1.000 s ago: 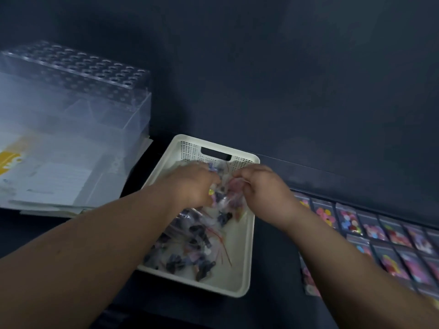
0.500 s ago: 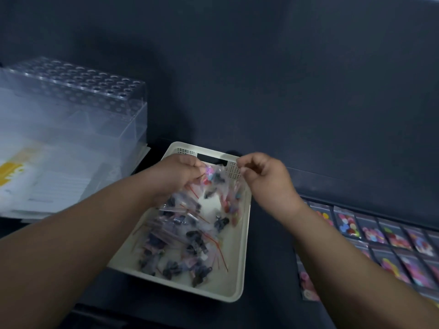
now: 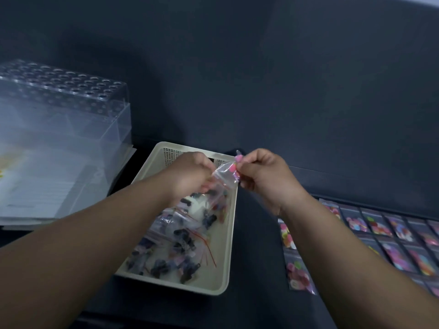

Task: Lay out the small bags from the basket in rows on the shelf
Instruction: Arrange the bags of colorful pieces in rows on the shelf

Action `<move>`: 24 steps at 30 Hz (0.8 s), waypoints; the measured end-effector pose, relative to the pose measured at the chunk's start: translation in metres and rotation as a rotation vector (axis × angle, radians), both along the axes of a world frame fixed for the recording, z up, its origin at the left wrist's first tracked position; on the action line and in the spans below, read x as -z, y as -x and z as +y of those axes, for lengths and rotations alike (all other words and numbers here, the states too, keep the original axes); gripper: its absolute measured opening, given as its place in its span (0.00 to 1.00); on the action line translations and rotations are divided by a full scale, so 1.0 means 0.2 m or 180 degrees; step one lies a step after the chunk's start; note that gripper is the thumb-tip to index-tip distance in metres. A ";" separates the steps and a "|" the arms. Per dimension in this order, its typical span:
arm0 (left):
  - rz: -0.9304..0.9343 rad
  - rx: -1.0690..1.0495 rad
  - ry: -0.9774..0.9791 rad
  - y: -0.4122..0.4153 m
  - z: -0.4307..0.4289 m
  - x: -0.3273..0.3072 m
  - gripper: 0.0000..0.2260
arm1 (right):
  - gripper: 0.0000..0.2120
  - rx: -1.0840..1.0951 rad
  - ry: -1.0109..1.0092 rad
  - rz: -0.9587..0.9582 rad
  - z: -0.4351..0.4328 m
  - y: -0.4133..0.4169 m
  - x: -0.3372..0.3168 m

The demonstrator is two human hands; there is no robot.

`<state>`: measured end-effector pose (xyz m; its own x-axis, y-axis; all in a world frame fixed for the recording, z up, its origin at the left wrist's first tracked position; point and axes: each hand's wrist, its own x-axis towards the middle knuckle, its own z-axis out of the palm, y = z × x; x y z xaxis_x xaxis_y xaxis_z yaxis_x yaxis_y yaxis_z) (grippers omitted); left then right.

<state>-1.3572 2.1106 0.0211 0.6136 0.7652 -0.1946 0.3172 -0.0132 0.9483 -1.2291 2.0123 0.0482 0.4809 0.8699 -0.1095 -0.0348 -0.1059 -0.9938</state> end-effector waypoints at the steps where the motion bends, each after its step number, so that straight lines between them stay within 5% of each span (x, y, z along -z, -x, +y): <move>1: 0.0219 0.0211 -0.0446 -0.02 0.00 0.03 0.09 | 0.12 0.0166 0.0019 0.0014 -0.01 -0.02 0.00; 5: 0.1220 0.1275 -0.1754 -0.07 -0.02 0.14 0.04 | 0.10 0.0489 0.0122 -0.0018 -0.05 -0.07 0.04; 7: 0.1579 0.1148 -0.2191 -0.02 0.00 0.16 0.05 | 0.10 0.0521 0.0146 -0.0039 -0.06 -0.07 0.05; 11: 0.1604 0.0745 -0.1999 0.11 0.08 0.14 0.11 | 0.10 0.0537 0.0125 -0.0079 -0.06 -0.05 0.07; 16: 0.1875 0.0785 -0.2083 0.16 0.08 0.05 0.06 | 0.09 0.0555 0.0108 -0.0169 -0.02 -0.01 0.07; 20: 0.1319 0.0912 -0.2176 0.03 0.00 0.05 0.10 | 0.09 0.0710 0.0071 -0.0283 -0.02 0.01 0.05; 24: 0.1402 0.1153 -0.2338 -0.10 0.00 0.12 0.08 | 0.09 0.0860 0.0062 -0.0371 -0.04 -0.03 0.05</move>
<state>-1.3367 2.1112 -0.0022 0.8251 0.5649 -0.0095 0.5059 -0.7311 0.4578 -1.2230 2.0039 0.0386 0.7051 0.7070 -0.0552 0.0501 -0.1273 -0.9906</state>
